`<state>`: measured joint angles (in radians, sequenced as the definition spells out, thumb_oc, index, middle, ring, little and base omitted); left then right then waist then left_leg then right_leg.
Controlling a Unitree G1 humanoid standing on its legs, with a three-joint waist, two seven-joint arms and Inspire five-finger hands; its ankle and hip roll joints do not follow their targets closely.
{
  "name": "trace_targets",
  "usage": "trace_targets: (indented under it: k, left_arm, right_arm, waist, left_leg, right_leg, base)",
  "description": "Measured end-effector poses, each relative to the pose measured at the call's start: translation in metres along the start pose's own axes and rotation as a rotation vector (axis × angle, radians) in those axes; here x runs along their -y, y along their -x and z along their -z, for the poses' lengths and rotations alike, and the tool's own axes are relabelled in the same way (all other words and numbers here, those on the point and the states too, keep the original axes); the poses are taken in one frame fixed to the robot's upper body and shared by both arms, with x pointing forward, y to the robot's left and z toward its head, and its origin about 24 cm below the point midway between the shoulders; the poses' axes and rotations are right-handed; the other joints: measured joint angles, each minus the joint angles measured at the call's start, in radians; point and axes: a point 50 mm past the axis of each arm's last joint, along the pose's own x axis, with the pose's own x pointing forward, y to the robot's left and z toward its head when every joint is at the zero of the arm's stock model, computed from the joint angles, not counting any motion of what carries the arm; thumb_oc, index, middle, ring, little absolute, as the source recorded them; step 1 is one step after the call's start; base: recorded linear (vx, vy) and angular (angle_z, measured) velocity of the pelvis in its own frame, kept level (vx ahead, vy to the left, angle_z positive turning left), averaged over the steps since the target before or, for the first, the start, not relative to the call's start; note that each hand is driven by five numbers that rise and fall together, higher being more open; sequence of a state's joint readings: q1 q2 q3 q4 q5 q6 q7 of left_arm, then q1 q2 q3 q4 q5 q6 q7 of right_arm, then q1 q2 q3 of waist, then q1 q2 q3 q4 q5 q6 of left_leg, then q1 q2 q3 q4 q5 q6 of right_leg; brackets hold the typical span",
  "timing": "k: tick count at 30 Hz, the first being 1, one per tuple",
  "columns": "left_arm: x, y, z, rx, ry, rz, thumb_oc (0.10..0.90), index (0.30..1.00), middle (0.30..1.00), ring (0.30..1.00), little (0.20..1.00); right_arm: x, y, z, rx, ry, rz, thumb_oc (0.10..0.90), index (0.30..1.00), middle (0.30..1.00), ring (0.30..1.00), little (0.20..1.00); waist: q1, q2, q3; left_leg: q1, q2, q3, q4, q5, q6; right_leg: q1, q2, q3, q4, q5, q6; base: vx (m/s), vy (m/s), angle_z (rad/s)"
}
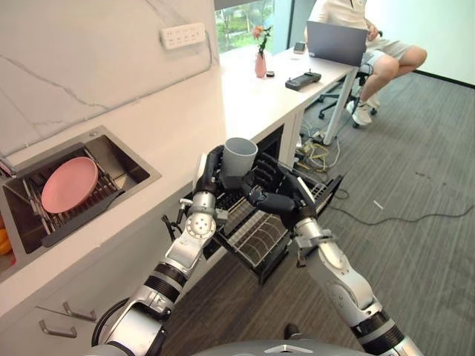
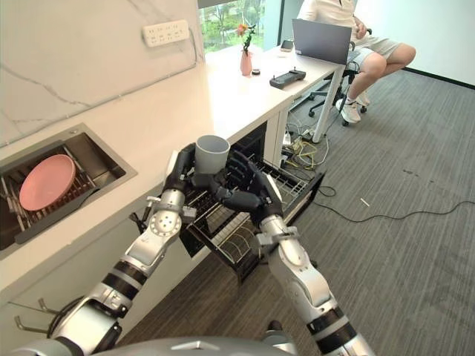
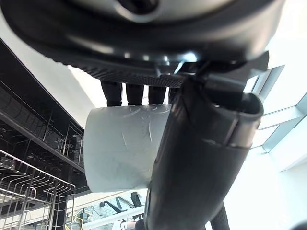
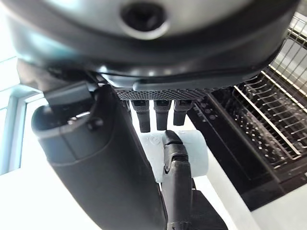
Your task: Place the dishes in the dishwasher.
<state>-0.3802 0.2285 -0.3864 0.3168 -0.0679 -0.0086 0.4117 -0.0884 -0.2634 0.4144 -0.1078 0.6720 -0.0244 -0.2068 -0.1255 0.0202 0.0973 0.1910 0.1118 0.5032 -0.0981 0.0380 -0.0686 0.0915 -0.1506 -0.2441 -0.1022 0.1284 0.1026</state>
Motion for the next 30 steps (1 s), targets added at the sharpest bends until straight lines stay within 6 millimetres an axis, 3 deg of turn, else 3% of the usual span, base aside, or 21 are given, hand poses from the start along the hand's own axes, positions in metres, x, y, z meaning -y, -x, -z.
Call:
trace_targets:
  k: [10,14,20,23,25,30]
  left_arm:
    - [0.033,-0.002,0.002,-0.067,-0.010,-0.052,0.400,0.300,0.300,0.300,0.300]
    - [0.043,0.003,0.002,-0.078,-0.069,-0.085,0.400,0.300,0.300,0.300,0.300]
    - [0.047,0.006,0.003,-0.053,-0.172,-0.097,0.400,0.300,0.300,0.300,0.300]
    - [0.043,0.005,0.005,-0.051,-0.188,-0.086,0.400,0.300,0.300,0.300,0.300]
    - [0.023,0.007,0.015,-0.059,-0.190,-0.100,0.400,0.300,0.300,0.300,0.300]
    - [0.036,0.008,0.019,-0.084,-0.257,-0.042,0.400,0.300,0.300,0.300,0.300]
  right_arm:
    - [-0.028,-0.033,-0.029,0.144,-0.061,0.237,0.800,0.900,0.900,0.900,0.900]
    - [-0.038,-0.038,-0.036,0.198,-0.090,0.337,0.800,0.900,0.900,0.900,0.900]
    - [-0.039,-0.036,-0.031,0.189,-0.065,0.401,0.800,0.900,0.900,0.900,0.900]
    - [-0.037,-0.038,-0.028,0.177,-0.024,0.328,0.800,0.900,0.900,0.900,0.900]
    - [-0.037,-0.039,-0.021,0.146,0.040,0.224,0.800,0.900,0.900,0.900,0.900]
    - [-0.030,-0.048,0.000,0.050,0.096,0.191,0.800,0.900,0.900,0.900,0.900]
  waist:
    - [0.012,0.013,-0.008]
    - [0.023,0.014,-0.009]
    - [0.054,0.014,-0.009]
    - [0.068,0.014,-0.009]
    - [0.074,0.013,-0.010]
    - [0.095,-0.007,-0.015]
  left_leg:
    - [-0.010,-0.003,-0.030,0.002,0.006,0.003]
    - [-0.016,-0.003,-0.051,0.002,0.009,0.004]
    - [-0.031,-0.005,-0.073,0.002,0.015,0.008]
    - [-0.035,-0.006,-0.081,0.002,0.018,0.009]
    - [-0.035,-0.004,-0.083,0.002,0.019,0.009]
    - [-0.040,-0.009,-0.102,0.002,0.024,0.012]
  right_leg:
    - [0.009,-0.005,-0.029,0.003,0.003,-0.004]
    - [0.017,-0.007,-0.051,0.003,0.001,-0.005]
    - [0.016,-0.010,-0.073,0.004,0.001,-0.005]
    - [0.018,-0.011,-0.081,0.004,0.001,-0.004]
    - [0.019,-0.009,-0.083,0.003,0.001,-0.005]
    - [0.024,-0.016,-0.103,0.003,-0.001,-0.003]
  base:
    - [0.00,0.010,0.08]
    - [0.00,0.010,0.15]
    - [-0.02,0.006,0.11]
    - [-0.02,0.010,0.09]
    - [0.00,-0.004,0.02]
    - [-0.01,-0.003,0.11]
